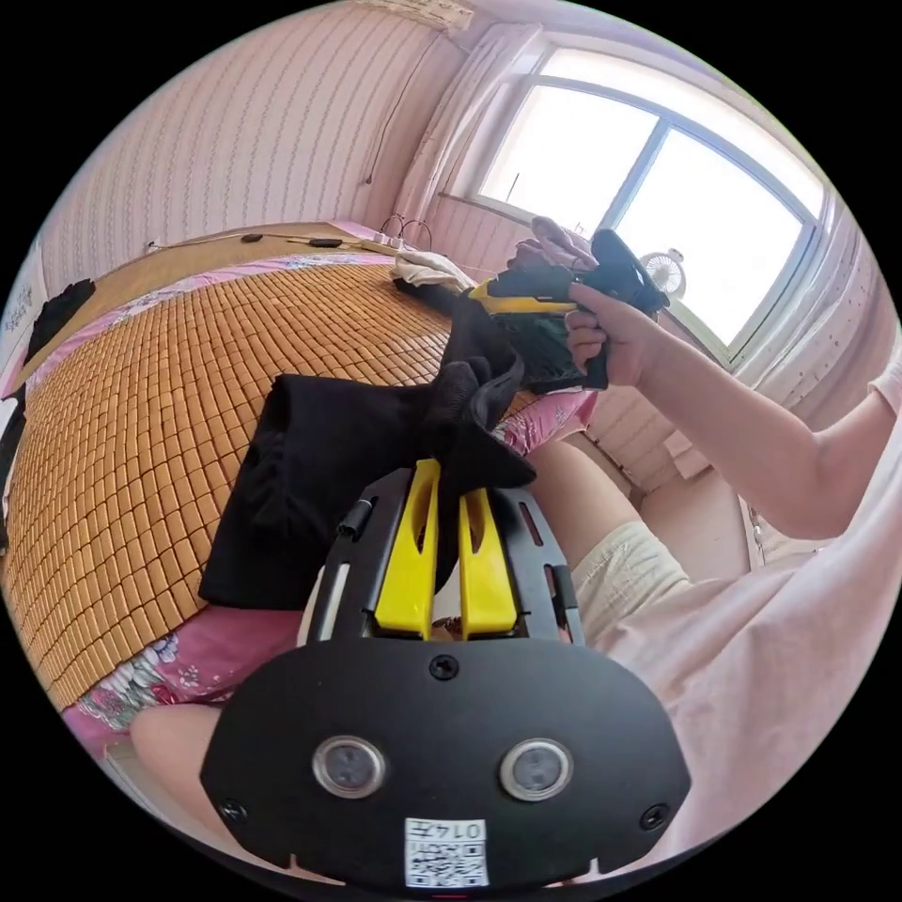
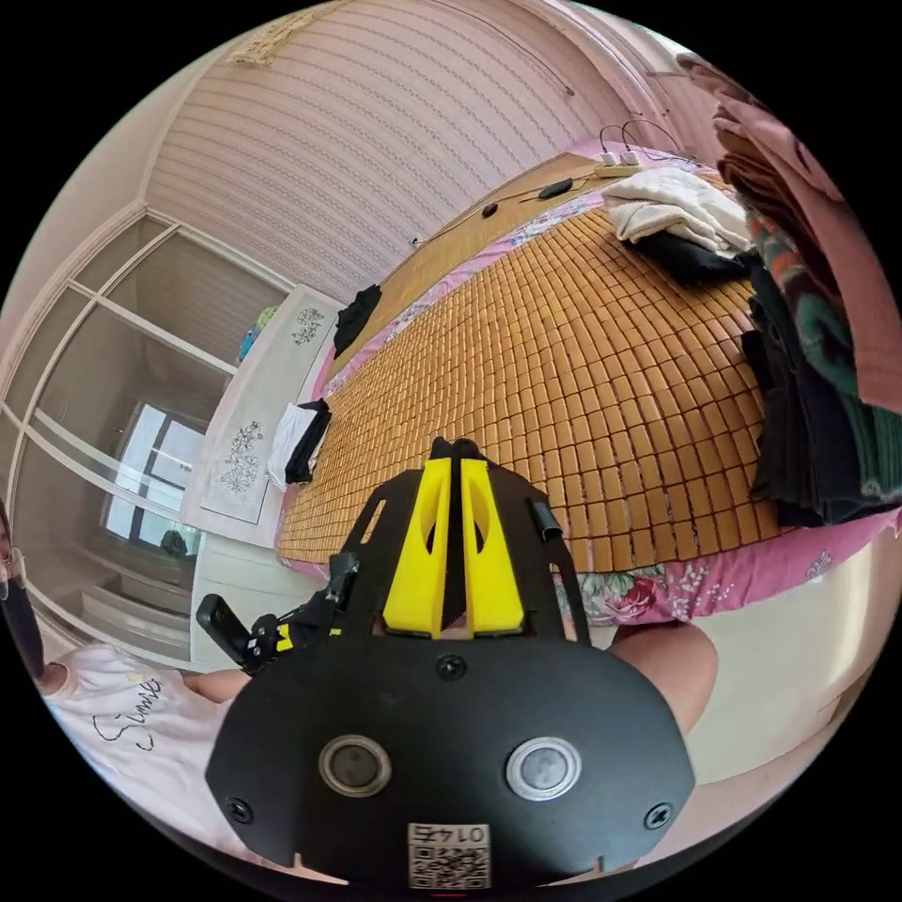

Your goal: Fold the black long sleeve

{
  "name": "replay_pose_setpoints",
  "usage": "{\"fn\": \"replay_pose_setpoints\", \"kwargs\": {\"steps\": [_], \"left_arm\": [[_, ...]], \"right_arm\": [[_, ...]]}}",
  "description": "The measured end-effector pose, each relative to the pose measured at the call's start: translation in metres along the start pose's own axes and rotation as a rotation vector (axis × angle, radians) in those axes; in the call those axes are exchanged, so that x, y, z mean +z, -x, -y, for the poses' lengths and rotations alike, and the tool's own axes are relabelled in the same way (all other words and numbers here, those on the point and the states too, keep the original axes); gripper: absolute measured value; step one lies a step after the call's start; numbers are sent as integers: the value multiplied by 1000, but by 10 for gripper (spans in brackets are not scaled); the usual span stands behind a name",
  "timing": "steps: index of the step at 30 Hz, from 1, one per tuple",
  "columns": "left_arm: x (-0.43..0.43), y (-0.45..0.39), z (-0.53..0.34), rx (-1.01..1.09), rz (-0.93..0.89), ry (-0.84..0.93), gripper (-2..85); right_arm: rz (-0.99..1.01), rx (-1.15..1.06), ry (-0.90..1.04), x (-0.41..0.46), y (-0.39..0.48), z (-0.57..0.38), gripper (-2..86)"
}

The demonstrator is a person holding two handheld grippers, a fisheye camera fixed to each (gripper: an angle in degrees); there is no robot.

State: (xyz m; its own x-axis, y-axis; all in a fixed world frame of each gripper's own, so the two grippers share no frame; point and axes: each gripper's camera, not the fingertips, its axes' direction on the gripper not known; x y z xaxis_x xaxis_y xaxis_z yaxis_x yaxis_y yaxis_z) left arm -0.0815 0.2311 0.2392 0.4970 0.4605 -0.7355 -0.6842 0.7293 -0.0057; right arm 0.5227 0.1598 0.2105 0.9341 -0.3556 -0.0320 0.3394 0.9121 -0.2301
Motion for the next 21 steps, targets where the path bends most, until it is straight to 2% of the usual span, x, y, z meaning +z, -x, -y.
{"fn": "replay_pose_setpoints", "kwargs": {"steps": [4,10,15,17,21], "left_arm": [[-8,42,-11,-118,92,9,26],[1,115,-27,-322,156,141,40],[-9,154,-34,-411,135,234,27],[-21,170,-36,-454,232,280,3],[-39,184,-33,-437,270,242,19]], "right_arm": [[-101,-66,145,97,56,69,10],[-189,-37,273,203,87,134,8],[-205,-195,292,216,112,174,11],[-224,-273,279,207,119,186,19],[-324,-437,322,193,124,210,75]]}}
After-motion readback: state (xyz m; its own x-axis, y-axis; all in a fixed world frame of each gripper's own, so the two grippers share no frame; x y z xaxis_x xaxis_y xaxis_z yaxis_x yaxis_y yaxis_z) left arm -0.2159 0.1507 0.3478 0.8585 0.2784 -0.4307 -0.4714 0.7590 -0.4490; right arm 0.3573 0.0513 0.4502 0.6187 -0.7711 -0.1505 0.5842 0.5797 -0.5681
